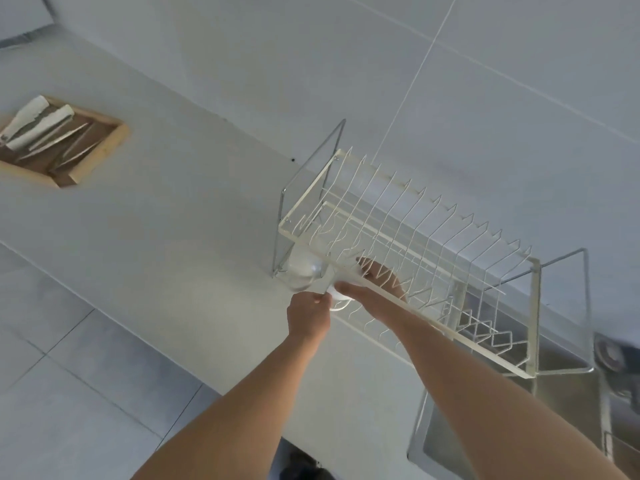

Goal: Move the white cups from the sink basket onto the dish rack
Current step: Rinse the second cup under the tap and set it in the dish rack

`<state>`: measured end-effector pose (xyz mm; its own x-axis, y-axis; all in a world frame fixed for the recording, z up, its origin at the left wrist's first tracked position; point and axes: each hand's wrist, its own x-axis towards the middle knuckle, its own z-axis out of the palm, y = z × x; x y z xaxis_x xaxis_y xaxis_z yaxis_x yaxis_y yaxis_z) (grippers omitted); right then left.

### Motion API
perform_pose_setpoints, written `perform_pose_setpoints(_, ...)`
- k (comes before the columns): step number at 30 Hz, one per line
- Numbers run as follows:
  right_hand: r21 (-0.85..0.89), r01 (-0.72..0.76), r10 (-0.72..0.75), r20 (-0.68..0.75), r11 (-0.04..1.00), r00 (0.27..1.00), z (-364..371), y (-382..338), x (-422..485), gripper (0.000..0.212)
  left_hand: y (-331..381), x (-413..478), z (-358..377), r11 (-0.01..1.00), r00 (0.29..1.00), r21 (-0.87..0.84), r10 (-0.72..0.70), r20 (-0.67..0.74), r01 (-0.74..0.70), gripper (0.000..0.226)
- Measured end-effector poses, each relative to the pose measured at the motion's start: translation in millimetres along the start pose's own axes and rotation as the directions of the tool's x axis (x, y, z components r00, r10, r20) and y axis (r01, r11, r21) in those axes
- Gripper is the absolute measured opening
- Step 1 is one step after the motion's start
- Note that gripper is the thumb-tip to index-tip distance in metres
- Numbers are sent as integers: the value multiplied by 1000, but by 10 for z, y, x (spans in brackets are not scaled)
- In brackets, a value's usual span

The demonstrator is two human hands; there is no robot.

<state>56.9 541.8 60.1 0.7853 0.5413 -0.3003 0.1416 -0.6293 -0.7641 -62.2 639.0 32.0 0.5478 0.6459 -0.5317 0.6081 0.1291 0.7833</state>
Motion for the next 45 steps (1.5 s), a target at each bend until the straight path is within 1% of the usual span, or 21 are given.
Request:
perform_pose_setpoints(3, -1, 34, -34, -12, 999, 999, -32, -5, 13, 54, 0, 31, 57, 994, 999, -101, -43, 24, 45, 36)
perform_pose_setpoints(5, -12, 51, -51, -22, 999, 998, -47, 34, 16, 53, -15, 28, 101, 991, 998, -119, -56, 39, 61, 35)
perform_pose_setpoints(10, 8, 11, -11, -21, 1000, 1000, -15, 104, 40, 57, -53, 21, 149, 986, 996, -140, -84, 33, 87, 35)
perform_pose_setpoints(13, 38, -9, 10, -27, 999, 1000, 22, 104, 65, 49, -70, 43, 144, 979, 994, -172, -112, 15, 113, 33)
perform_pose_setpoints(14, 47, -22, 24, -36, 999, 999, 32, 104, 78, 49, -80, 52, 145, 974, 992, -191, -124, 9, 123, 32)
perform_pose_setpoints(17, 53, -76, 78, -47, 996, 996, 78, 131, 103, 72, -97, 58, 148, 963, 988, -221, -157, -3, 152, 32)
perform_pose_setpoints(19, 59, -97, 100, -52, 994, 994, 111, 137, 105, 75, -109, 61, 153, 964, 986, -219, -163, -20, 154, 32)
perform_pose_setpoints(20, 59, -102, 106, -56, 993, 993, 122, 131, 107, 72, -112, 62, 156, 966, 986, -210, -163, -32, 153, 32)
perform_pose_setpoints(23, 29, -96, 97, -67, 995, 993, 145, 108, 124, 55, -105, 55, 159, 974, 983, -176, -160, -90, 142, 29)
perform_pose_setpoints(26, 14, -122, 122, -67, 992, 990, 183, 121, 139, 52, -98, 44, 147, 986, 978, -111, -137, -156, 121, 31)
perform_pose_setpoints(30, 20, -152, 153, -93, 988, 984, 213, 117, 116, 59, -103, 42, 141, 991, 973, -77, -123, -193, 110, 31)
perform_pose_setpoints(34, 2, -156, 155, -92, 988, 984, 209, 106, 91, 75, -101, 37, 143, 991, 970, -73, -129, -204, 117, 32)
perform_pose_setpoints(45, -38, -155, 151, -96, 987, 984, 212, 48, 60, 74, -91, -1, 116, 992, 976, -74, -117, -181, 105, 28)
